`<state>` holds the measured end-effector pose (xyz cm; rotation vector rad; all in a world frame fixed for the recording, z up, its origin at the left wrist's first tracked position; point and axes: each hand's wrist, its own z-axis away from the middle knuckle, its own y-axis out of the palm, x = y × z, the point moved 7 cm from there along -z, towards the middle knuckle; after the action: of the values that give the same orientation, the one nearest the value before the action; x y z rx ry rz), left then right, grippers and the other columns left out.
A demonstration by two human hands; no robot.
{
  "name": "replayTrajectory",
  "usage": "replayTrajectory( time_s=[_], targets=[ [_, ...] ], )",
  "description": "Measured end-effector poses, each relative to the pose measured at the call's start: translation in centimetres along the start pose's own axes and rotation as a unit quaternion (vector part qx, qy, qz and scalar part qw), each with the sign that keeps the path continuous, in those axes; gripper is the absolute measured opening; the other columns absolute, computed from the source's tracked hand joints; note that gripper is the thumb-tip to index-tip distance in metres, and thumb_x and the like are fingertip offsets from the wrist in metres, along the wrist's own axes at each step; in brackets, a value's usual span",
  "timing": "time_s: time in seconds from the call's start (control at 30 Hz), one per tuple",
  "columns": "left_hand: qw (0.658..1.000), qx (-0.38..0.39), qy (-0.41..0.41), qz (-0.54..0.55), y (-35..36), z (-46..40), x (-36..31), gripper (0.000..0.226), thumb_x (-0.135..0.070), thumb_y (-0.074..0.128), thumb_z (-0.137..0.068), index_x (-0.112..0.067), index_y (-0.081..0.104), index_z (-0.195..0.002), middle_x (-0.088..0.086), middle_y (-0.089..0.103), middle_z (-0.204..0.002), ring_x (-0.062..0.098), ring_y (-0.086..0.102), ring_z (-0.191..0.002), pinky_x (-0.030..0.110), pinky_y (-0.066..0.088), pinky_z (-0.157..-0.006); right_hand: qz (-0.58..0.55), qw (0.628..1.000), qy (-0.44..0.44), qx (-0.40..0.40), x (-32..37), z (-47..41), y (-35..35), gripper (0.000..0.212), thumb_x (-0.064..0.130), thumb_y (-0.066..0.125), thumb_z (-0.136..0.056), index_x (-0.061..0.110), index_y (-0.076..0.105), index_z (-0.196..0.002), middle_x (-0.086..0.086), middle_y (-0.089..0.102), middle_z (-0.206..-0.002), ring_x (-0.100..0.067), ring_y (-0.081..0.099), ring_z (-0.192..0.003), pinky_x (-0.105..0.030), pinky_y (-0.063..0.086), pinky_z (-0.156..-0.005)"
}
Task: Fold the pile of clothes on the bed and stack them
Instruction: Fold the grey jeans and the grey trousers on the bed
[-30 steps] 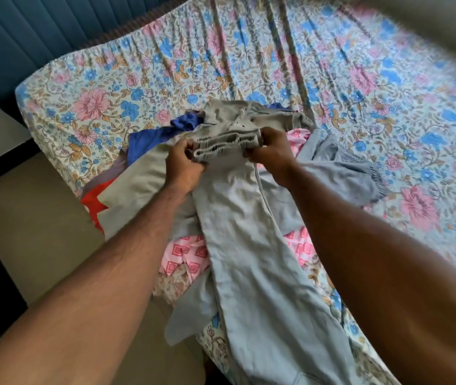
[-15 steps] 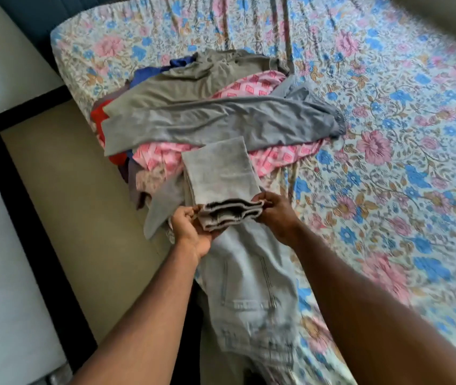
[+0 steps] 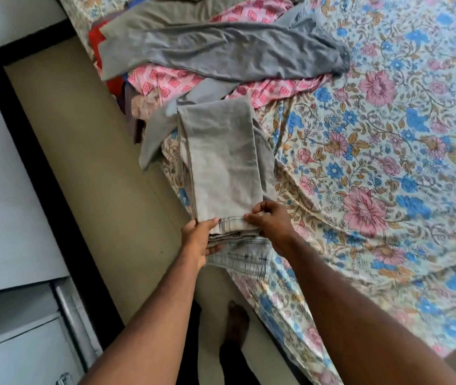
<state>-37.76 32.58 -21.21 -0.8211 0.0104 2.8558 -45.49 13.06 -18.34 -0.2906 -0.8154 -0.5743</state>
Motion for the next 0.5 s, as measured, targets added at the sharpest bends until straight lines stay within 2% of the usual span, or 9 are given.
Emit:
replayTrajectory(
  time_s=[0.07,0.1,0.17,0.23,0.3,0.37,0.43,0.5],
  targets=[
    [0.999,0.001,0.009,-0.031,-0.5,0.3,1.1,0.016,-0.019,0.077,-0.085,-0.019,0.062,-0.09,0.009,0.068,-0.106,0.035,0.067,-0.102,0.036,0.057,-0.056,0.026,1.0,0.001,-0.016,-1.4,0.9,-0.5,0.029,0.0,0.087,-0.074,0.013,0.062,-0.08,-0.01,0.064,-0.081,-0.027,0.068,-0.073,-0.041,0.059,-0.067],
    [0.999,-0.002,0.011,-0.043,-0.8,0.4,1.6,0.021,-0.018,0.076,-0.086,-0.024,0.056,-0.084,0.007,0.067,-0.101,0.032,0.066,-0.098,0.035,0.056,-0.057,0.033,0.999,0.001,-0.023,-2.0,1.4,-0.7,0.028,0.001,0.087,-0.075,0.013,0.062,-0.08,-0.012,0.065,-0.082,-0.027,0.069,-0.073,-0.041,0.059,-0.066],
    [0.997,-0.01,0.021,-0.075,-1.5,0.4,2.7,0.025,-0.02,0.077,-0.083,-0.023,0.053,-0.081,0.008,0.068,-0.097,0.028,0.064,-0.086,0.033,0.054,-0.056,0.049,0.998,0.003,-0.028,-3.2,2.2,-0.8,0.026,0.003,0.087,-0.076,0.01,0.063,-0.082,-0.019,0.067,-0.086,-0.031,0.072,-0.073,-0.046,0.061,-0.069],
    [0.994,-0.016,0.028,-0.109,-2.1,0.4,3.6,0.021,-0.027,0.078,-0.075,-0.018,0.062,-0.085,0.014,0.073,-0.098,0.03,0.066,-0.08,0.032,0.053,-0.052,0.08,0.996,0.004,-0.037,-4.1,2.9,-0.7,0.024,0.006,0.087,-0.077,0.009,0.064,-0.083,-0.022,0.069,-0.09,-0.033,0.074,-0.076,-0.05,0.063,-0.069],
    [0.989,-0.028,0.033,-0.143,-2.6,0.0,4.5,0.028,-0.033,0.077,-0.07,-0.017,0.065,-0.088,0.013,0.073,-0.096,0.03,0.067,-0.082,0.031,0.051,-0.051,0.14,0.989,-0.006,-0.056,-4.7,3.6,-0.6,0.024,0.01,0.087,-0.078,0.011,0.063,-0.082,-0.015,0.07,-0.088,-0.029,0.073,-0.076,-0.049,0.063,-0.069],
    [0.98,-0.035,0.042,-0.189,-2.9,-0.2,5.3,0.029,-0.031,0.079,-0.078,-0.014,0.062,-0.094,0.008,0.069,-0.092,0.026,0.066,-0.083,0.032,0.053,-0.053,0.19,0.98,-0.016,-0.054,-5.3,4.1,0.0,0.023,0.012,0.085,-0.08,0.013,0.062,-0.081,-0.012,0.07,-0.087,-0.029,0.073,-0.079,-0.05,0.063,-0.07],
    [0.971,-0.039,0.054,-0.231,-3.1,-0.7,6.1,0.033,-0.028,0.078,-0.085,-0.015,0.054,-0.102,0.002,0.063,-0.093,0.021,0.063,-0.083,0.038,0.06,-0.061,0.226,0.972,-0.015,-0.056,-5.9,4.4,0.2,0.023,0.013,0.084,-0.082,0.015,0.061,-0.079,-0.009,0.07,-0.084,-0.03,0.073,-0.078,-0.049,0.062,-0.069],
    [0.962,-0.037,0.063,-0.263,-3.2,-1.5,7.0,0.049,-0.036,0.081,-0.081,-0.014,0.053,-0.115,-0.001,0.066,-0.099,0.021,0.066,-0.088,0.045,0.062,-0.075,0.278,0.958,-0.004,-0.065,-6.5,4.2,-0.1,0.023,0.021,0.084,-0.082,0.018,0.061,-0.079,-0.003,0.07,-0.08,-0.023,0.072,-0.074,-0.047,0.062,-0.07]
  ],
)
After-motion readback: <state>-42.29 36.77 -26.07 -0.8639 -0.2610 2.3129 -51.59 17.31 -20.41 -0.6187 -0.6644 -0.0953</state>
